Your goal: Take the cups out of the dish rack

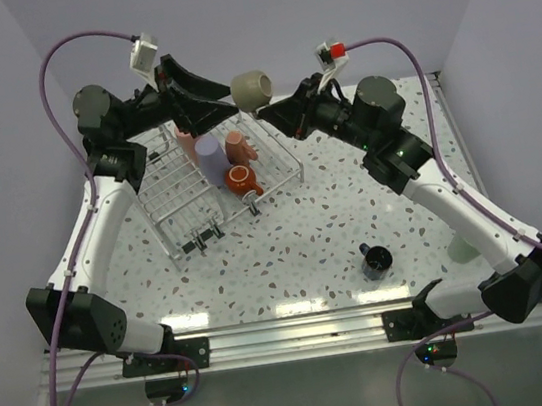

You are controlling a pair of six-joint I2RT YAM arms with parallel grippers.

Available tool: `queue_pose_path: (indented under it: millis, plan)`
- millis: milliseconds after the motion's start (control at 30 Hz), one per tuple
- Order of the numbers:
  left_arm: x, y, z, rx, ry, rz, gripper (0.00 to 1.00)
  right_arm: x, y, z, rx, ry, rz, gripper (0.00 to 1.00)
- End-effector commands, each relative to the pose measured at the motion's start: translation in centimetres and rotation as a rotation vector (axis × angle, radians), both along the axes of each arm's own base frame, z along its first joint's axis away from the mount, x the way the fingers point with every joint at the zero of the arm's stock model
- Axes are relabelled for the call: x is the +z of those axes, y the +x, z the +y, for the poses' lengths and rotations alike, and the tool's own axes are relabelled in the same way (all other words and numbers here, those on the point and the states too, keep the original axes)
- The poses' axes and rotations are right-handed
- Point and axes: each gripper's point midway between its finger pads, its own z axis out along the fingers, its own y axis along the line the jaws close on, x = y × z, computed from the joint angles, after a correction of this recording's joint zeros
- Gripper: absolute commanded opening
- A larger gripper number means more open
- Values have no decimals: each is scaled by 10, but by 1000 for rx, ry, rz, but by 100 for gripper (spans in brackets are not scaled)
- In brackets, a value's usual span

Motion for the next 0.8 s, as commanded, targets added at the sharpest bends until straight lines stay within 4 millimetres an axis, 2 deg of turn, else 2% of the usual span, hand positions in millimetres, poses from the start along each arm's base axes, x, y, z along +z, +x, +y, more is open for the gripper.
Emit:
queue_pose_path:
  millis: [0, 267, 400, 500, 533, 600, 633, 667, 767]
  plan:
    - [20, -26, 0, -52, -30, -75, 68, 47, -16, 5, 59, 126, -115, 0]
    - [23, -25, 0, -45, -37, -68, 64, 45, -21, 18, 107, 147, -117, 0]
    - [28, -31, 0, -64, -54, -81, 56, 40, -22, 29, 144, 162, -99, 0]
    - [29, -37, -1, -79, -56, -96, 41, 38, -23, 34, 160, 176, -88, 0]
    - [30, -40, 0, -83, -54, -99, 29, 37, -23, 35, 164, 179, -84, 0]
    - [28, -43, 0, -86, -51, -101, 17, 34, -23, 36, 169, 178, -79, 0]
    - [27, -47, 1, -91, -47, -105, 5, 32, -23, 37, 170, 175, -76, 0]
    - [26, -48, 1, -89, -45, -103, 0, 30, -23, 37, 172, 174, -70, 0]
    - [23, -46, 4, -62, -31, -91, 0, 21, -20, 39, 171, 155, -43, 0]
